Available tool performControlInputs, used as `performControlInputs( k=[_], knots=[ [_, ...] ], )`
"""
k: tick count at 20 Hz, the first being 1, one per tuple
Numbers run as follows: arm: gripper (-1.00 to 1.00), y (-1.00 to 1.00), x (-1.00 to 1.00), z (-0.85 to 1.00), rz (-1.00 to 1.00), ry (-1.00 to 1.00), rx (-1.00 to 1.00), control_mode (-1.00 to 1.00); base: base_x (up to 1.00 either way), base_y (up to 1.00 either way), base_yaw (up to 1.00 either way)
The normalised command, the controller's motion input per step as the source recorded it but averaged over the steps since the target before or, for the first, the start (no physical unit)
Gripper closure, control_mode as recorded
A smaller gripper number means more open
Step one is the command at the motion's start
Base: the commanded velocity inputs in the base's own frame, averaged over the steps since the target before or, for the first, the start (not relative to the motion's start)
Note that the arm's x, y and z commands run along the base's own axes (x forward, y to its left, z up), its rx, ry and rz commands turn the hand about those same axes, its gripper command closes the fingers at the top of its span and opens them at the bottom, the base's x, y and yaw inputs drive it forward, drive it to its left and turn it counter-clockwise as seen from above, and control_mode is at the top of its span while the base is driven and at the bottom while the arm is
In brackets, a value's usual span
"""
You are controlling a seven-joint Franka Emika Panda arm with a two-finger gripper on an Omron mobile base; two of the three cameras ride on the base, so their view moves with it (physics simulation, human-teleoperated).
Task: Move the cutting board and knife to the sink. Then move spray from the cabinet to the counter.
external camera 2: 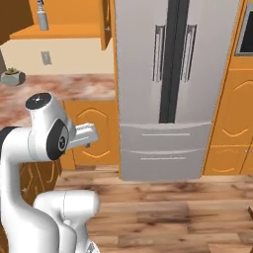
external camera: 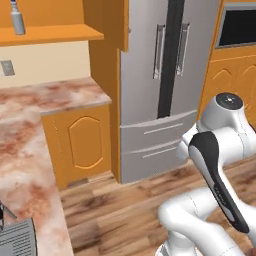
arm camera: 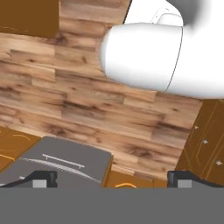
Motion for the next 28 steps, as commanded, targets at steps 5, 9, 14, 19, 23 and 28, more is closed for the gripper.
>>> performControlInputs(
  k=[5, 9, 14, 19, 23, 28],
  knots=[
    [-1.0, 0.0, 0.0, 0.0, 0.0, 0.0, 0.0, 1.0, 1.0, 0.63, 0.0],
    [-1.0, 0.0, 0.0, 0.0, 0.0, 0.0, 0.0, 1.0, 1.0, 0.42, 0.0],
    [-1.0, 0.0, 0.0, 0.0, 0.0, 0.0, 0.0, 1.0, 1.0, 0.65, 0.01],
    [-1.0, 0.0, 0.0, 0.0, 0.0, 0.0, 0.0, 1.0, 0.94, 0.59, 0.02],
    [-1.0, 0.0, 0.0, 0.0, 0.0, 0.0, 0.0, 1.0, 1.0, 0.46, 0.05],
    [-1.0, 0.0, 0.0, 0.0, 0.0, 0.0, 0.0, 1.0, 0.82, 0.47, 0.08]
  ],
)
